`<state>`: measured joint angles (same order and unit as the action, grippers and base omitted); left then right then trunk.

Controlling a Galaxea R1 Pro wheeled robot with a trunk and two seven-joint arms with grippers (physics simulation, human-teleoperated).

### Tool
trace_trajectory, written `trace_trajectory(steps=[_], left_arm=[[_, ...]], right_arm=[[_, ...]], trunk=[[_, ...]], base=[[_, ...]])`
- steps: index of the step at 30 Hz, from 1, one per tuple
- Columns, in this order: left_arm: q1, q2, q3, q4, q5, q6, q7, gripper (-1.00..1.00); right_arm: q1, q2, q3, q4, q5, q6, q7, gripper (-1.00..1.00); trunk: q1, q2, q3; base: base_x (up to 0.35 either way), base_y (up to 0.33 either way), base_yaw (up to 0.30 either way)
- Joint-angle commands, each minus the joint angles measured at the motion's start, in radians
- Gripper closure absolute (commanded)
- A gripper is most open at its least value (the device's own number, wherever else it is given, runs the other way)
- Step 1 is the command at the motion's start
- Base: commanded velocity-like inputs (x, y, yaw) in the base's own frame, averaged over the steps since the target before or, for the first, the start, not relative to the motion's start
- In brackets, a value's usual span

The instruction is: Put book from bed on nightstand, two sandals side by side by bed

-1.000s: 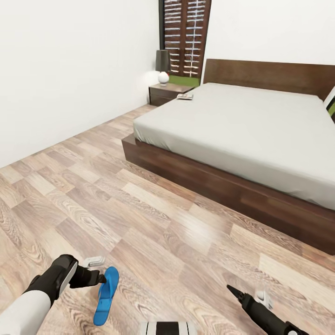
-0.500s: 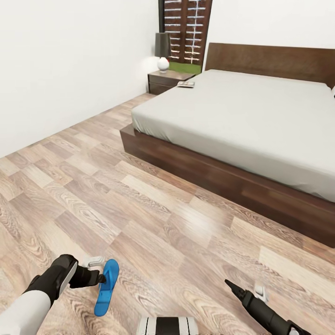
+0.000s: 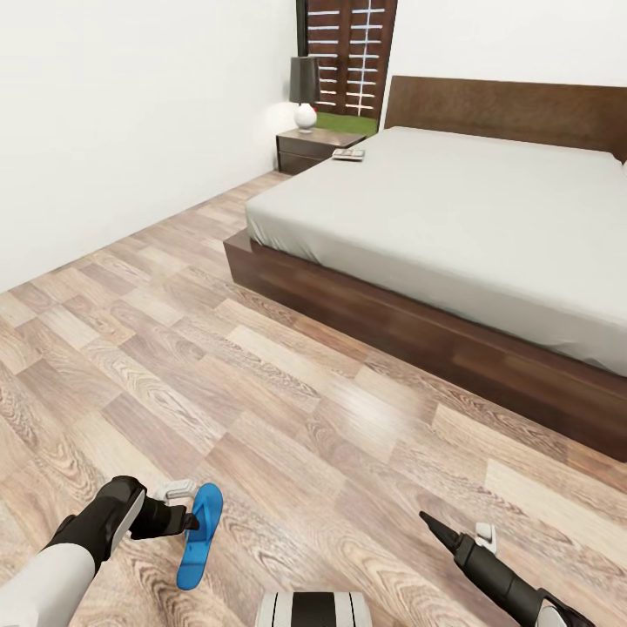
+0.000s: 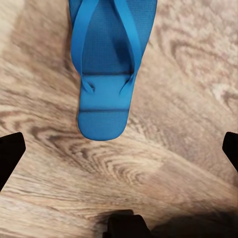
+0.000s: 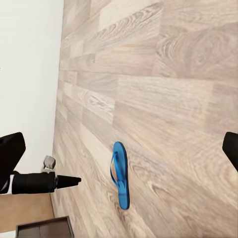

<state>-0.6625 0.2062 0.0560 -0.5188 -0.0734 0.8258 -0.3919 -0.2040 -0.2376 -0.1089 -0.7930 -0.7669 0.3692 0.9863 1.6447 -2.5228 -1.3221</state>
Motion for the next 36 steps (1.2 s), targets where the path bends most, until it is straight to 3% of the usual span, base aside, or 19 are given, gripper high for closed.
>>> trace_trajectory(steps=[1,36], left_arm=[[0.000,-0.001,0.005,-0.001,-0.008,0.005,-0.007,-1.00],[0.000,0.001,0.005,-0.001,-0.009,-0.019,-0.005,-1.00]], right_arm=[[0.000,0.000,0.000,0.000,-0.008,0.009,0.002,-1.00],[0.000,-0.001,-0.002,0.003,-0.007,0.010,0.004,-1.00]], trunk=[[0.000,0.000,-0.001],[0.000,0.000,-0.001]], base=[[0.000,0.000,0.000],[0.000,0.000,0.000]])
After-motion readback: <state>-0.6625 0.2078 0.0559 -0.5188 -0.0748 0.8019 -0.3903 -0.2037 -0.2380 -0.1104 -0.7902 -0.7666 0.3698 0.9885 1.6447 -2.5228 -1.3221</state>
